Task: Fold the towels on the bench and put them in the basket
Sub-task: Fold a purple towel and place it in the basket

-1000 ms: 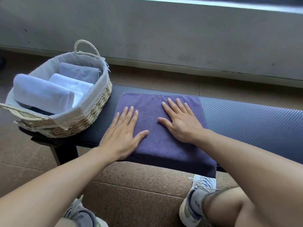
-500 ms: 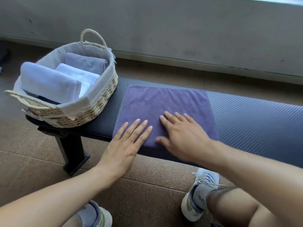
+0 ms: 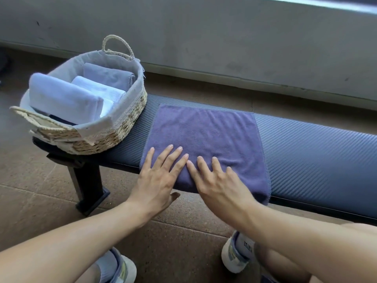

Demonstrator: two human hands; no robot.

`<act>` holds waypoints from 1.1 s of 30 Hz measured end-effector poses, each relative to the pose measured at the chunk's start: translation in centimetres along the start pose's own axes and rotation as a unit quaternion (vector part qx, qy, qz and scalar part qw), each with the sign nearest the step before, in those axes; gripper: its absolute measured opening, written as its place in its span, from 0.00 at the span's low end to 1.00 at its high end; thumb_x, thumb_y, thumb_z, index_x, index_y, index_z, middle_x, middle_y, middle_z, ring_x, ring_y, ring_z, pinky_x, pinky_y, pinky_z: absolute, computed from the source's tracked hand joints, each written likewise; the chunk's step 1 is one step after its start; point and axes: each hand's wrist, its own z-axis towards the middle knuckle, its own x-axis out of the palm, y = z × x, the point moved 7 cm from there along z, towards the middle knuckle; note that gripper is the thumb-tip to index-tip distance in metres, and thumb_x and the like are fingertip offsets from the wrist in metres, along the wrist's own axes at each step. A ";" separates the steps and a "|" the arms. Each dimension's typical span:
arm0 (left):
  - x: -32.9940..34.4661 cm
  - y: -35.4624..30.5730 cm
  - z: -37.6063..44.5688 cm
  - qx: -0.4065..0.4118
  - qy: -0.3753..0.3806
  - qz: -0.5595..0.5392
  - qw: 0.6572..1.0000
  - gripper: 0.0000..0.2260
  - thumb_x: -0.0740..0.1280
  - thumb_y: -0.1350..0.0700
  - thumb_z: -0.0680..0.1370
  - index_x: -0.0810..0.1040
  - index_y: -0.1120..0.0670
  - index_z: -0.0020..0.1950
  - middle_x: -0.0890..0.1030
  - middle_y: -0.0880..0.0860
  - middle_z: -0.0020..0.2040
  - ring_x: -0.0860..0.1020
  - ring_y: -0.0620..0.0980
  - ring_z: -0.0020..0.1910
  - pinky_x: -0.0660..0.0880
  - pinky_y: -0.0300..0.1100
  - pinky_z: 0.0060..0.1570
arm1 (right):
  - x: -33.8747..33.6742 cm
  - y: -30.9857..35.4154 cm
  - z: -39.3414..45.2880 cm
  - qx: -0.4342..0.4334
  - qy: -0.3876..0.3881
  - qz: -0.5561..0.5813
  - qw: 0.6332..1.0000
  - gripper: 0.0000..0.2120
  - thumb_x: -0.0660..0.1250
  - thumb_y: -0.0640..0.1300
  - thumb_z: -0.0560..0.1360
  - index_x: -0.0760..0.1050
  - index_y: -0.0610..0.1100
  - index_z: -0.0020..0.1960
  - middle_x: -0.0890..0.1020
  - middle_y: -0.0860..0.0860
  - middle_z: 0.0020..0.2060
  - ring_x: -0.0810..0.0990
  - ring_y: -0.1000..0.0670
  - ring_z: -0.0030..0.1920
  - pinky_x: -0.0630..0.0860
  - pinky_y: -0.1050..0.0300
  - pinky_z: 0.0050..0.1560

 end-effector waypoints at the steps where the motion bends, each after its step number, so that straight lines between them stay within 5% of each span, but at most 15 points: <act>1: -0.1 -0.1 0.1 0.000 0.004 0.002 1.000 0.53 0.80 0.37 0.59 0.61 0.52 0.78 0.67 0.55 0.78 0.65 0.57 0.78 0.62 0.66 0.73 | -0.9 -0.9 0.3 -0.010 -0.011 0.043 0.999 0.25 0.52 0.42 0.75 0.73 0.46 0.70 0.81 0.45 0.57 0.82 0.38 0.52 0.77 0.47 0.36; 3: -0.3 -0.3 0.2 0.000 0.006 0.000 1.000 0.50 0.79 0.38 0.61 0.64 0.53 0.77 0.69 0.55 0.77 0.66 0.57 0.77 0.62 0.68 0.72 | -2.4 -3.8 0.8 0.017 -0.024 0.127 0.991 0.23 0.58 0.43 0.73 0.72 0.54 0.68 0.82 0.54 0.57 0.83 0.44 0.54 0.77 0.51 0.43; 6: -1.1 -0.3 0.5 -0.008 -0.011 -0.028 1.000 0.39 0.75 0.53 0.63 0.71 0.53 0.75 0.72 0.55 0.75 0.69 0.57 0.75 0.66 0.68 0.70 | -3.5 -7.6 0.7 0.086 -0.037 0.177 0.980 0.25 0.61 0.42 0.71 0.70 0.58 0.67 0.81 0.59 0.59 0.83 0.47 0.56 0.79 0.50 0.49; 10: -2.7 0.5 1.0 -0.003 -0.010 -0.117 0.993 0.35 0.63 0.62 0.65 0.71 0.54 0.74 0.75 0.53 0.72 0.72 0.56 0.73 0.68 0.65 0.70 | -2.3 -10.8 0.2 0.172 -0.006 0.209 0.963 0.19 0.63 0.40 0.70 0.71 0.56 0.59 0.81 0.59 0.55 0.80 0.47 0.57 0.74 0.50 0.51; 15: -5.4 3.8 1.4 -0.062 -0.042 -0.337 0.939 0.35 0.59 0.66 0.68 0.70 0.48 0.75 0.78 0.47 0.67 0.76 0.49 0.66 0.70 0.51 0.71 | -3.0 -14.8 0.2 0.256 -0.090 0.365 0.891 0.10 0.64 0.41 0.73 0.72 0.53 0.52 0.80 0.59 0.44 0.79 0.48 0.47 0.73 0.53 0.46; 18: -5.9 6.5 1.8 -0.119 -0.067 -0.393 0.910 0.28 0.61 0.62 0.71 0.72 0.47 0.71 0.80 0.42 0.60 0.80 0.44 0.56 0.75 0.44 0.63 | -2.7 -16.5 0.1 0.282 -0.145 0.437 0.842 0.10 0.64 0.39 0.75 0.73 0.53 0.52 0.81 0.59 0.43 0.78 0.56 0.43 0.69 0.58 0.41; 23: -4.5 9.6 2.1 -0.245 -0.087 -0.456 0.851 0.15 0.67 0.43 0.75 0.78 0.43 0.60 0.83 0.42 0.49 0.80 0.40 0.48 0.76 0.44 0.57 | 0.4 -18.4 1.4 0.311 -0.080 0.427 0.845 0.03 0.68 0.49 0.79 0.78 0.52 0.51 0.81 0.54 0.44 0.76 0.51 0.43 0.67 0.56 0.42; 26: -4.1 9.7 2.2 -0.228 -0.027 -0.426 0.875 0.20 0.80 0.41 0.68 0.79 0.42 0.56 0.80 0.38 0.46 0.76 0.35 0.46 0.70 0.34 0.50 | 1.6 -19.0 1.6 0.317 -0.075 0.460 0.826 0.05 0.68 0.51 0.79 0.79 0.51 0.49 0.80 0.53 0.40 0.75 0.52 0.39 0.67 0.57 0.38; 30: -4.4 9.9 2.4 -0.231 -0.047 -0.457 0.858 0.10 0.79 0.51 0.71 0.81 0.48 0.46 0.82 0.50 0.37 0.73 0.39 0.34 0.68 0.38 0.40 | 2.1 -19.6 1.3 0.328 -0.094 0.570 0.748 0.08 0.71 0.52 0.78 0.80 0.47 0.48 0.80 0.51 0.39 0.74 0.53 0.39 0.68 0.57 0.39; 33: -4.8 10.6 2.5 -0.246 -0.040 -0.452 0.857 0.11 0.78 0.50 0.72 0.78 0.51 0.44 0.79 0.45 0.31 0.71 0.41 0.31 0.67 0.43 0.38 | 2.0 -19.7 0.9 0.322 -0.068 0.660 0.675 0.07 0.72 0.49 0.78 0.78 0.47 0.45 0.81 0.49 0.40 0.75 0.53 0.37 0.69 0.59 0.35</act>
